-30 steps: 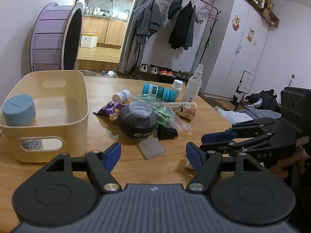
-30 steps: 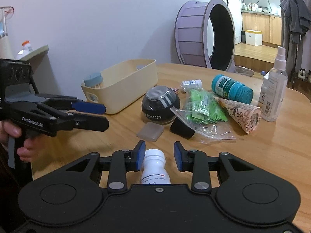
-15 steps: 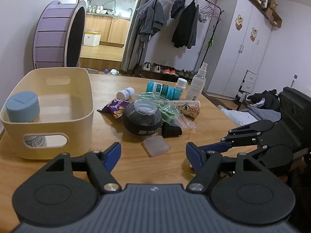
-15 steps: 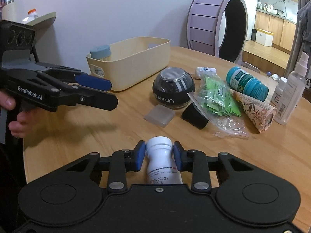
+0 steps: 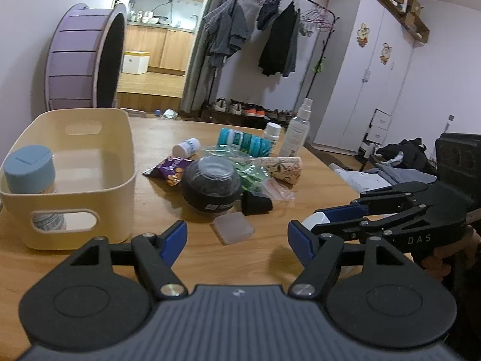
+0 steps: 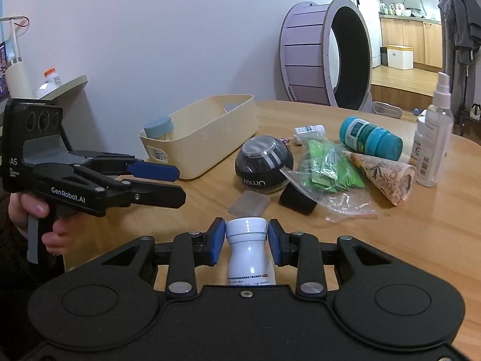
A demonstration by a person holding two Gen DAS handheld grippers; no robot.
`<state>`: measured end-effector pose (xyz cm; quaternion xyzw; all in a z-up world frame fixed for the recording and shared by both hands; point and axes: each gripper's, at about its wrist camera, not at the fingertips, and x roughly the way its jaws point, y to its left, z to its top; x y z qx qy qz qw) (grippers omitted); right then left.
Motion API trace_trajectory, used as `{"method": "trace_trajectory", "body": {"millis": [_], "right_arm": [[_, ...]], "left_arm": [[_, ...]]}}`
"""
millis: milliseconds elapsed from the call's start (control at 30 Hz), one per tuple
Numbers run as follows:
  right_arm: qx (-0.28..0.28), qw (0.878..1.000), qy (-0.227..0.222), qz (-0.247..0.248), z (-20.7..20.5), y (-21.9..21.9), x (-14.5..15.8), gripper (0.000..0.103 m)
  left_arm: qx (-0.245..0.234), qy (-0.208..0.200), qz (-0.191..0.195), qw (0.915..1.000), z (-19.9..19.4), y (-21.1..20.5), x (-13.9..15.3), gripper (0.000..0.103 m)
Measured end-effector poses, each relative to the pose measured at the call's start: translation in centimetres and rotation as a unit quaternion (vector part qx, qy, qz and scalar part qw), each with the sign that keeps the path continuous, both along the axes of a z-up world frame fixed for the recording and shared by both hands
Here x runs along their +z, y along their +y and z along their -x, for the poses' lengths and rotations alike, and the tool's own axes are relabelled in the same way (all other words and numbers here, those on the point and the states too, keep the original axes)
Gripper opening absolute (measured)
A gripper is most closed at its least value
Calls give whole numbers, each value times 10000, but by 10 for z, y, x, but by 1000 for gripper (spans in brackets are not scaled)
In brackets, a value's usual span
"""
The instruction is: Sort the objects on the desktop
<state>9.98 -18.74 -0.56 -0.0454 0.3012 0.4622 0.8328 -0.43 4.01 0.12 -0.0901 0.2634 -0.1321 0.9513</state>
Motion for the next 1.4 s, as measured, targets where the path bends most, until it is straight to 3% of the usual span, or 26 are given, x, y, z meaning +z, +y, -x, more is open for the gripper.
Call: {"method": "trace_trajectory", "body": {"millis": [367,500,700,867,1167,1400], "right_arm": [[58,9990,-260,-365,14,-23,5,31],[148,9979,-510,-380,23,-27,9,31],[189,9982,-499,-270,22,-25,5,32],[62,9975,-510,-485,22,-37,13,49],[-657,9927,-487,-884,8,-70,19,61],[-657,9928,-572,-823,8,-75,16,65]], "left_arm": [[-91,-24,-11,10000,-3,-8,0,73],[-115,-59,9,9999,-4,-9,1,73],[-243,-56,-26,9997,-5,-16,0,73],[-438,-119,-25,9990,-2,-19,0,73],[-1077,-413,-247,9930,2,-48,2,73],[-1235,-465,-404,9904,-9,-69,-5,72]]}}
